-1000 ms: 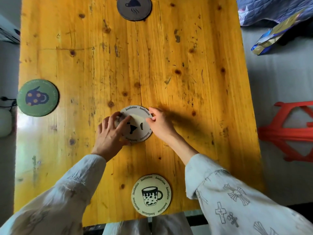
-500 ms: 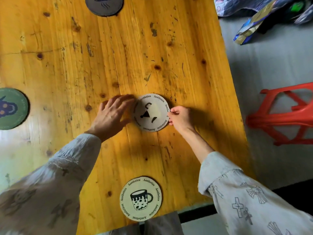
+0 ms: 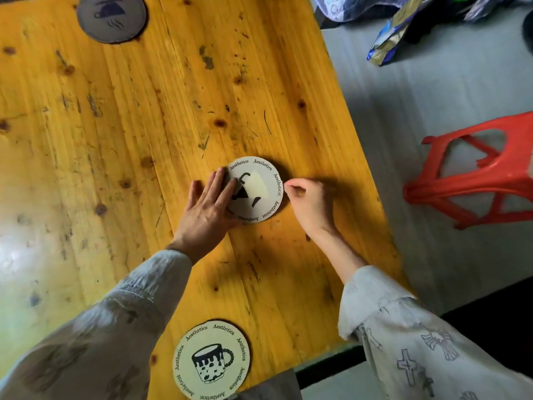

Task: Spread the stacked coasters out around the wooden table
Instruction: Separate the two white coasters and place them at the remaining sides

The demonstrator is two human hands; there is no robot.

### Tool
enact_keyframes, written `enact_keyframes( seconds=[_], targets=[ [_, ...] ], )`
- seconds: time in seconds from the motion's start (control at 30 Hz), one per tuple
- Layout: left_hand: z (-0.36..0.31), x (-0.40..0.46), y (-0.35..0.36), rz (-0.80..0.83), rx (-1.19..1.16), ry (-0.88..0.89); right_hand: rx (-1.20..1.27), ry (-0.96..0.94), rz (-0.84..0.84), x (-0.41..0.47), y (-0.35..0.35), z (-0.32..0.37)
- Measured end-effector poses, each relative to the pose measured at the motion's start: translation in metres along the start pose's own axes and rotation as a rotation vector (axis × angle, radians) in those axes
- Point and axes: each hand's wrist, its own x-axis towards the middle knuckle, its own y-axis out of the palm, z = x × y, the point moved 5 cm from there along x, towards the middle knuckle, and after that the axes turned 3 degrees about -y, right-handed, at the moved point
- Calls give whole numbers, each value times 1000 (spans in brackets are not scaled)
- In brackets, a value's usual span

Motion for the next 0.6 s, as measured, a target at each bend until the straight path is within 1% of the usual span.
enact_keyframes(
  seconds=[0.07, 0.1, 0.2, 0.3, 0.4, 0.6],
  targets=[
    [-3, 6, 0, 9, 11, 22, -195, -138, -51, -1, -12, -10],
    [-5, 9, 0, 17, 14, 36, -301, -174, -57, -3, -18, -20],
    [-15, 19, 1, 31, 8, 65, -502, -201, -19, -7, -33, -56],
    [-28, 31, 2, 34, -1, 80, -566, -228, 0, -3, -46, -82],
    [-42, 46, 2, 30, -3, 102, -598, -259, 17, 0, -48, -93],
    [-62, 76, 5, 53, -42, 138, -685, -290, -45, -6, -38, -100]
  ],
)
